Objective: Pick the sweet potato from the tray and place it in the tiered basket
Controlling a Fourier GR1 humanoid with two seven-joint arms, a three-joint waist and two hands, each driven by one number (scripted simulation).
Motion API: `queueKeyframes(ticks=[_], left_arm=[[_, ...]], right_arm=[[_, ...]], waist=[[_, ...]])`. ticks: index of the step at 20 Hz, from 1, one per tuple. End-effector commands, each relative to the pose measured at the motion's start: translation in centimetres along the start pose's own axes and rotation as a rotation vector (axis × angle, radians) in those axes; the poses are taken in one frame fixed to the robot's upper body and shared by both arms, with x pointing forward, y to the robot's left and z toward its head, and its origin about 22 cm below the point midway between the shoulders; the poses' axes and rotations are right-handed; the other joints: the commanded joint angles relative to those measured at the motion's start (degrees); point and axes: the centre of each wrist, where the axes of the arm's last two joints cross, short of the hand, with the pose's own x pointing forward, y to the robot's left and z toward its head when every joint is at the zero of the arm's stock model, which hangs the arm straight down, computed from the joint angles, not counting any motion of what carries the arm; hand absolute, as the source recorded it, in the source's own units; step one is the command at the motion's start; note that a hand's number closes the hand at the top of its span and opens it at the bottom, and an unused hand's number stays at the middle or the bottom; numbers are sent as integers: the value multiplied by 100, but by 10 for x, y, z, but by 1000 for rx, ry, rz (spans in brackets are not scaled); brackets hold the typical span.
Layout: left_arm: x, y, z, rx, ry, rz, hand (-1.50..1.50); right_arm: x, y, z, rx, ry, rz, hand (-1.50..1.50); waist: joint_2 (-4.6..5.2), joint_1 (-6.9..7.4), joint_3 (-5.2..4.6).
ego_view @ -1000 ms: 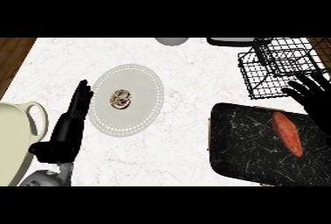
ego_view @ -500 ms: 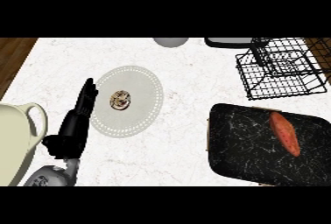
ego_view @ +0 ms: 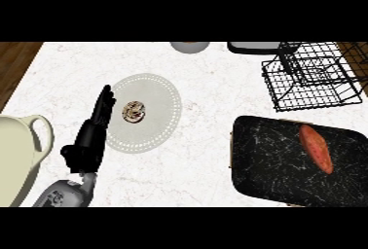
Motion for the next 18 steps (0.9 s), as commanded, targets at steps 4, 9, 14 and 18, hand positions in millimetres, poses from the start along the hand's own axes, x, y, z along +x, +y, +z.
queueKeyframes(ticks=[4, 9, 14, 18], left_arm=[[1, -2, -3, -4, 11, -10, 0], [8, -10, -17, -1, -14, -15, 0], [-1, -12, -1, -11, -3, -23, 0], [6, -3, -9, -16, 3, -4, 0]], right_arm=[[13, 15, -4, 235, 43, 159, -150], [22, 19, -12, 243, 43, 223, -150], [20, 42, -25, 326, 153, 258, -150], [16, 59, -29, 350, 200, 276, -150]], waist=[[5, 45, -6], [21, 67, -19], [12, 130, -17], [10, 84, -8]])
